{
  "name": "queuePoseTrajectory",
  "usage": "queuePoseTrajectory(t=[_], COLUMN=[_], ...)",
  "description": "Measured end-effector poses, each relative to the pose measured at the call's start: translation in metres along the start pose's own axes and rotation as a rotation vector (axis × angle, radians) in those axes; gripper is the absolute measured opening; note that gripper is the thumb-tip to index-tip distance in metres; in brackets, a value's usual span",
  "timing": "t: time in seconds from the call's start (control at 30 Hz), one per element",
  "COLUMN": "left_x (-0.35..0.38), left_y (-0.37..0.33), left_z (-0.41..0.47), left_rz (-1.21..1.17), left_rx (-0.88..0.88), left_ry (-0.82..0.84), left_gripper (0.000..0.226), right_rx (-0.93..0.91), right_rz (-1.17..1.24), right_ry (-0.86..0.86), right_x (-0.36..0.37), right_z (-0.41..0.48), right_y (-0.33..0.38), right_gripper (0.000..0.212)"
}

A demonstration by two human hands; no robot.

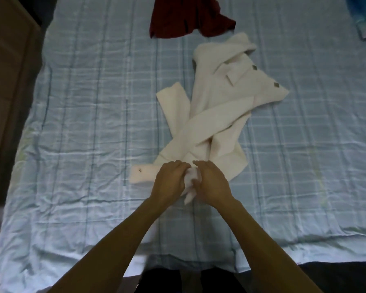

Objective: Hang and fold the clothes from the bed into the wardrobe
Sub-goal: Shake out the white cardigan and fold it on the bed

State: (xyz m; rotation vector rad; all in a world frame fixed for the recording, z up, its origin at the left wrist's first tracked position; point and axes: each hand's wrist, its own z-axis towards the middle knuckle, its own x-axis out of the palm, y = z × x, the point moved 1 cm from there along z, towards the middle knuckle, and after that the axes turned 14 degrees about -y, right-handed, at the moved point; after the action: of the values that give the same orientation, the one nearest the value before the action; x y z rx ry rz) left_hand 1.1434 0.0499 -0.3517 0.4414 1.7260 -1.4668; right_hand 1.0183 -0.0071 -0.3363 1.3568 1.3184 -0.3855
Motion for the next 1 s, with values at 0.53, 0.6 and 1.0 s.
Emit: queuePoseTrajectory(t=[0.53, 0.6, 1.0], left_x=[-0.055, -0.068, -0.115], left_y=[-0.066, -0.080, -0.153], left_z=[0.050, 0.060, 0.093], left_rz=[0.125, 0.137, 0.181], left_rx=[0.187, 0.198, 0.267], left_ry=[-0.056, -0.026, -0.282], left_gripper=[0.067, 0.074, 0.037], right_rx=[-0.156, -0.156, -0.250], right_rz=[0.036, 0.048, 0.047], right_ry=[-0.183, -0.233, -0.471], right_x=[-0.123, -0.148, -0.243], right_z=[0.016, 0.018, 0.007], right_y=[0.001, 0.008, 0.052], right_gripper=[0.030, 0.024, 0.017])
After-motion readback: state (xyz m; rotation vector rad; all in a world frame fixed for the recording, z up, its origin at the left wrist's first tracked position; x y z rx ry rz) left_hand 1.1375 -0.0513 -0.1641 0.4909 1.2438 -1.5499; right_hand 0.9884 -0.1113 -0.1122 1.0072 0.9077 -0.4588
